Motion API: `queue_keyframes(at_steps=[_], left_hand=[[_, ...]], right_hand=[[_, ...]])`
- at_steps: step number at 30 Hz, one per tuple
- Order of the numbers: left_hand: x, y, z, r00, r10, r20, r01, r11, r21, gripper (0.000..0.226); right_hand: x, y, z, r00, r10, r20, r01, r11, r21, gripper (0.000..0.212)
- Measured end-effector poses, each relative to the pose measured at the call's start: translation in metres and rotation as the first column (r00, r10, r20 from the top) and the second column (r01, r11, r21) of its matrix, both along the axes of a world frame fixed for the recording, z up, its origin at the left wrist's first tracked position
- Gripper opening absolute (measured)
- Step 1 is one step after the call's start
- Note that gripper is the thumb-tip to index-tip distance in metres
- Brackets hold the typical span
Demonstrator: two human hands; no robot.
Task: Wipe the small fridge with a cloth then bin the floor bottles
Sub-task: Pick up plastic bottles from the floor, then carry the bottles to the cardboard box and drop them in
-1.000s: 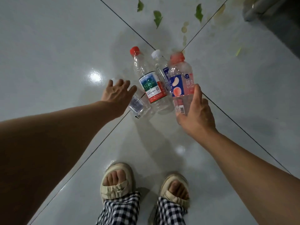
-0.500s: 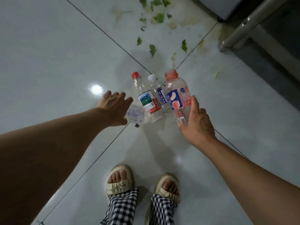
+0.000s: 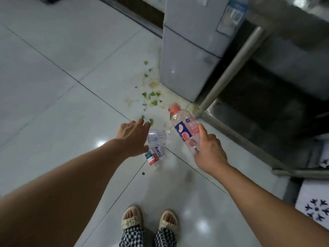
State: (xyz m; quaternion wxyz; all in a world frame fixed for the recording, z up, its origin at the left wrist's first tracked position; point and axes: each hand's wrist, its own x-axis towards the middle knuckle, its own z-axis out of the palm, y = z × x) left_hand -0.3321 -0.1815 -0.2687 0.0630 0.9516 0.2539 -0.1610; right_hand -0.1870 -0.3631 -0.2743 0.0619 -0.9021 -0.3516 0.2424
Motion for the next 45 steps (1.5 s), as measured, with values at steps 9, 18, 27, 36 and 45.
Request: queue_keyframes(at_steps=[9,18,27,36,45], left_hand=[[0.020,-0.040,0.168,0.985,-0.141,0.097,0.132,0.986,0.100,0.060],[0.020,-0.051,0.245,0.934,-0.350,0.072,0.336,0.929,0.155,0.060],[-0.027,-0.069,0.295,0.728,-0.683,0.049,0.664,0.722,0.195,0.061],[-0.082,-0.156,0.331,0.432,-0.900,0.057,0.868,0.432,0.246,0.067],[-0.201,-0.272,0.336,0.126,-0.990,0.058,0.967,0.135,0.218,0.067]], right_hand=[[0.015,-0.047,0.158,0.992,-0.046,0.121,0.037,0.997,0.073,0.090],[-0.022,-0.096,0.243,0.949,-0.257,0.183,0.248,0.966,0.069,0.090],[-0.149,-0.128,0.295,0.768,-0.571,0.289,0.560,0.819,0.127,0.078],[-0.302,-0.207,0.333,0.518,-0.807,0.283,0.824,0.560,0.090,0.091],[-0.490,-0.283,0.337,0.297,-0.914,0.278,0.941,0.329,0.076,0.091]])
